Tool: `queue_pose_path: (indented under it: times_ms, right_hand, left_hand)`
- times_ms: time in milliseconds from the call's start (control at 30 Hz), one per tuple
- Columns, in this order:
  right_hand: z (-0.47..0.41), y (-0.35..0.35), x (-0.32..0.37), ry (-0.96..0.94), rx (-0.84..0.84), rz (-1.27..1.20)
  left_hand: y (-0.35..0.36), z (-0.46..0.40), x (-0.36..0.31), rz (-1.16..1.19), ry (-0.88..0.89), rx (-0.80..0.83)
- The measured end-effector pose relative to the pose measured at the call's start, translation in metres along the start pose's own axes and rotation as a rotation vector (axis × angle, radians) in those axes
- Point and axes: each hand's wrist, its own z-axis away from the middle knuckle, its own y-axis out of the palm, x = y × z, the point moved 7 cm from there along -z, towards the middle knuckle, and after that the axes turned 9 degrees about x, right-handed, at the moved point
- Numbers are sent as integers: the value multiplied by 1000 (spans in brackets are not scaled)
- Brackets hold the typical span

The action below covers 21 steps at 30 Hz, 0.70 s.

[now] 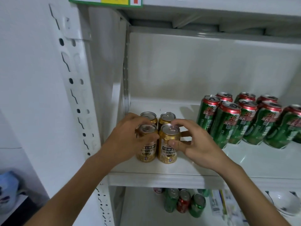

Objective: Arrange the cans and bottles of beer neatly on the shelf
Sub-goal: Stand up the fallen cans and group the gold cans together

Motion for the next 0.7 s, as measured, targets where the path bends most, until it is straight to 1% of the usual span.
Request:
queue_pose_path:
  times_ms: [67,133,167,200,267,333,400,467,533,700]
  right_hand:
    - [-4,-15,5,-9,-59,-8]
    - [-14,-36,13,-28,-191,-49]
    - [-22,-44,13,-20,-239,-62]
    - [-32,-49,12,10,-248,-57]
    - [-54,-46,5,105,-155,-39]
    - [-70,-35,-4,209,-1,-78]
    - [-77,-24,-9,261,118,-100]
    - [-80,-18,-12,266,145,-157]
    - [-81,-17,-15,264,132,-204]
    - [-81,-16,-16,253,95,-188]
  left_hand:
    - [-12,-5,-4,30,38,-67]
    - [-23,-19,-10,-4,55,-139]
    - [-26,-28,-12,-41,39,-139]
    - [-26,-39,-15,-83,3,-108]
    - [-21,-58,-17,-143,-86,-4]
    - [-13,-70,-16,-145,-164,102]
    - [-5,-75,-11,-139,-222,192]
    - [-2,-78,-5,-134,-245,225]
    - [-3,-79,1,-83,-263,215]
    - [-3,-79,9,-29,-276,163]
